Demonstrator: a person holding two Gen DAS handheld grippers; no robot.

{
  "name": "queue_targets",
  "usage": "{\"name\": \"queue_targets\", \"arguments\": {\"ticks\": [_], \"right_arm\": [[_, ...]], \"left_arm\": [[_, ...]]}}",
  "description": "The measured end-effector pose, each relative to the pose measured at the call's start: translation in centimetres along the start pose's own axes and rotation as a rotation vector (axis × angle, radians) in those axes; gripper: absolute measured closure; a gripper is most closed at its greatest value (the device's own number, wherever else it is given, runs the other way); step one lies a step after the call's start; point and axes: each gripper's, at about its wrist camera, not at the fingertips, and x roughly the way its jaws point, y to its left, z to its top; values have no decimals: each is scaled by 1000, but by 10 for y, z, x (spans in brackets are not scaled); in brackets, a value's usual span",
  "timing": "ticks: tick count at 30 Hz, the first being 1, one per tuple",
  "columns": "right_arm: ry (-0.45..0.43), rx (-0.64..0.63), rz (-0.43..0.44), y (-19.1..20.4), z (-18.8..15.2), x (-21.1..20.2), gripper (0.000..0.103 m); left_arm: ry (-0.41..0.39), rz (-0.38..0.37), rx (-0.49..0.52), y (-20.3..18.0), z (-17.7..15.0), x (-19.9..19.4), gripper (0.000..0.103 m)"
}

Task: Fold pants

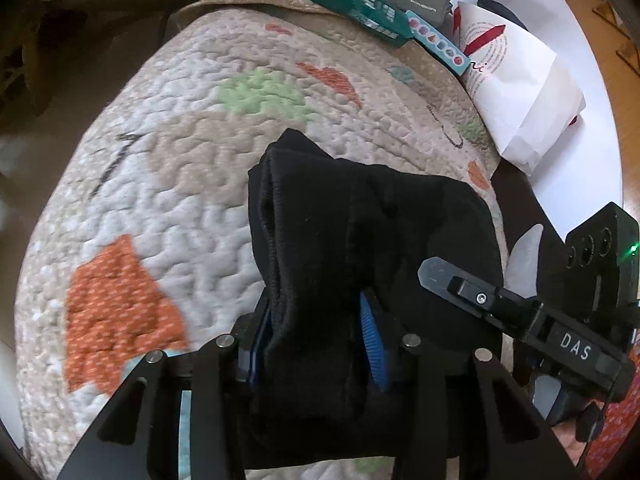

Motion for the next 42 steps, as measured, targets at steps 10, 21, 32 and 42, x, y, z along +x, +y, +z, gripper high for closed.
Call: {"name": "queue_targets", "arguments": {"ticks": [10,21,32,42], "right_arm": [[-49,22,-90,-56,33,-27,50],[-100,164,-126,-90,18,-57,36],[-314,83,-192,-39,-87,-156,24],[-394,-40,-257,-17,-123,-176,21]], "left_arm": [[-13,53,121,-66,16,48,63],[-29,104,40,-55,14,23,38],[-418,417,215,-101,-86,-109,22],[-771,497,411,-181,-156,-179,0]]}}
